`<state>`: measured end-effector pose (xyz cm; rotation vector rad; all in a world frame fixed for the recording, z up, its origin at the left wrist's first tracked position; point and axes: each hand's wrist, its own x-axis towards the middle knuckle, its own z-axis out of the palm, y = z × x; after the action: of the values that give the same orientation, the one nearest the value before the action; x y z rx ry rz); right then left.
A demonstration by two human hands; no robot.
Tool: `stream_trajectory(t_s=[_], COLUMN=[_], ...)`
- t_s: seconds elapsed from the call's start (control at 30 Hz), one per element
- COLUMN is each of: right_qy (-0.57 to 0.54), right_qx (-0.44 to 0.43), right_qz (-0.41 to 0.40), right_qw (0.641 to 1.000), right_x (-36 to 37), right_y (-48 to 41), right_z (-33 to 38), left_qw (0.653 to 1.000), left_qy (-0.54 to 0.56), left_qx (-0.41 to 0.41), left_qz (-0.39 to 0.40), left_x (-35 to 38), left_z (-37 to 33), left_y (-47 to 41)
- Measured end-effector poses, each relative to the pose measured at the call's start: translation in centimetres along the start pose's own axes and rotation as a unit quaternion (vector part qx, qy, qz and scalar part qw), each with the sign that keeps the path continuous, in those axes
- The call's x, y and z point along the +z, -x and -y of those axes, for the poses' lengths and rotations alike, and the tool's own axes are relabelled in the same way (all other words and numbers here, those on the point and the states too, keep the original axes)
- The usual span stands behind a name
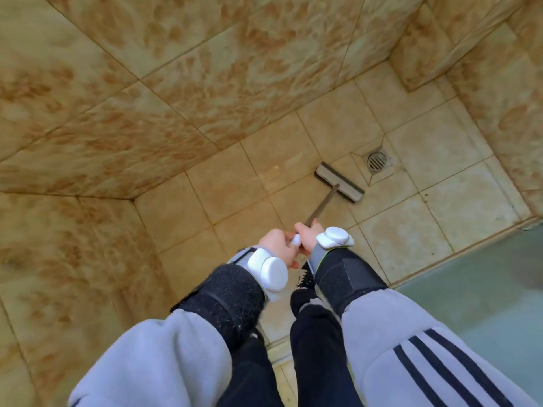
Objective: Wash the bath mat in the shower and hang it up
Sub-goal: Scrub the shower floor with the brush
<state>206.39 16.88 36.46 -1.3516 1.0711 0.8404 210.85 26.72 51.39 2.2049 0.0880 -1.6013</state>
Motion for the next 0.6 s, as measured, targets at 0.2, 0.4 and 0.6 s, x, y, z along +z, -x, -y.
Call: stream_trajectory(t_s=[0.2, 0.4, 0.6], right_qy=[-0.02, 0.096, 0.156], right_qx=[0.026, 0.044, 0.001], right_qz=[-0.056, -0.061, 0.008], right_qw=[0.998, 0.993, 0.988], right_x=[-6.1, -3.1, 7.0], right_y=[1.0, 3.1, 8.1], right_z=[3.2, 4.6, 7.9], left_qw=[0.999, 0.998, 0.999], left_qy=[-0.009, 0.022, 0.028], left_qx=[0.041, 0.052, 0.012], left_qz=[0.022, 0.002, -0.033], left_x=[3.5, 1.7, -3.8], left_z=[-4.8, -2.4, 5.5], left_y=[-4.0, -2.7, 1.9])
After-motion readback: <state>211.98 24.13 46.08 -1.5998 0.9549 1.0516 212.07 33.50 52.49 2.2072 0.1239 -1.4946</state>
